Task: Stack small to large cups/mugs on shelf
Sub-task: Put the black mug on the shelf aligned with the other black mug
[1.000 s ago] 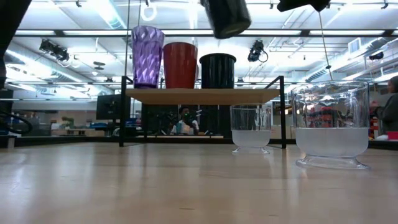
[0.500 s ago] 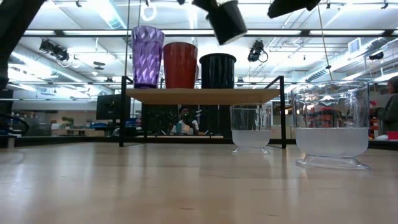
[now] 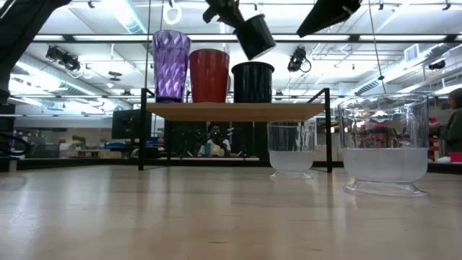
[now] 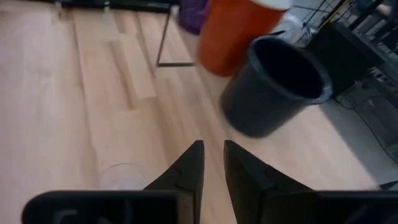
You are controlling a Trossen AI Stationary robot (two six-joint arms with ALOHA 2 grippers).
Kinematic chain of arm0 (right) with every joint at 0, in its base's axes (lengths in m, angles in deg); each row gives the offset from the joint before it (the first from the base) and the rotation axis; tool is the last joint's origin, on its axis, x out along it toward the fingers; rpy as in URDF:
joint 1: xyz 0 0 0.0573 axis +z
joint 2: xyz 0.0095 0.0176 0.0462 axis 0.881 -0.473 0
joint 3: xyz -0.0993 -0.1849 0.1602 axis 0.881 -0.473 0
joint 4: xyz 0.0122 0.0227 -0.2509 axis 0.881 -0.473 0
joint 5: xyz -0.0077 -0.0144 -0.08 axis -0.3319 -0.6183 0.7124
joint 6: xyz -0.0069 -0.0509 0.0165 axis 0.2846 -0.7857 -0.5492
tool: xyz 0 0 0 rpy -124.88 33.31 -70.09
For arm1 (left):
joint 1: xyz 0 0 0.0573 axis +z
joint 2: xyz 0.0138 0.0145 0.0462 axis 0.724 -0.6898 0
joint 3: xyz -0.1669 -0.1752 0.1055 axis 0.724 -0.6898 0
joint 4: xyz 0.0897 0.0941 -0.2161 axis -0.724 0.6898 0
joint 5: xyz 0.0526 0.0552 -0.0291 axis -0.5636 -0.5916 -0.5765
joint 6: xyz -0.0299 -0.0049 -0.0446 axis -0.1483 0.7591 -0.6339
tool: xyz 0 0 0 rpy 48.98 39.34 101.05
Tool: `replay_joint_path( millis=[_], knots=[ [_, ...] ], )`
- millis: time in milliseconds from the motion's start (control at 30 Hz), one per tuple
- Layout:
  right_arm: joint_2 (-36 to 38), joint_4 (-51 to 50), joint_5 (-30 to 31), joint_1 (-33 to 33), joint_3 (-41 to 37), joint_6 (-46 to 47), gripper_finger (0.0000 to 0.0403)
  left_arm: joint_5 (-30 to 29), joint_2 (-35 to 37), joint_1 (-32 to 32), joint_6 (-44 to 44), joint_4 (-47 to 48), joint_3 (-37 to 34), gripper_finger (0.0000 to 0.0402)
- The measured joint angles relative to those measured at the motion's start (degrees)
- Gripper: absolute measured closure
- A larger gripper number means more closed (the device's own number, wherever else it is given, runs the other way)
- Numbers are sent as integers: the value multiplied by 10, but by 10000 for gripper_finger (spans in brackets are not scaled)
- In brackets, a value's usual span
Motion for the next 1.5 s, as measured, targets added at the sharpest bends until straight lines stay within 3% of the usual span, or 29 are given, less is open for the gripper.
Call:
replay_joint_path(
  millis=[233, 500, 633, 933, 1500],
  knots=[
    [31, 6, -62, -83, 0, -87, 345, 1, 0, -1, 19, 5, 0, 376],
    [-16, 93, -207, -211, 0, -174, 324, -17, 4, -21, 31, 9, 9, 376],
    [-49, 129, -238, -242, 0, -203, 313, -43, 10, -28, 31, 19, 9, 376],
    [-93, 155, -265, -243, 0, -211, 323, -62, 38, -30, 18, 17, 9, 376],
    [-130, 205, -245, -204, 0, -199, 343, -61, 57, -54, -2, 48, 9, 376]
  ],
)
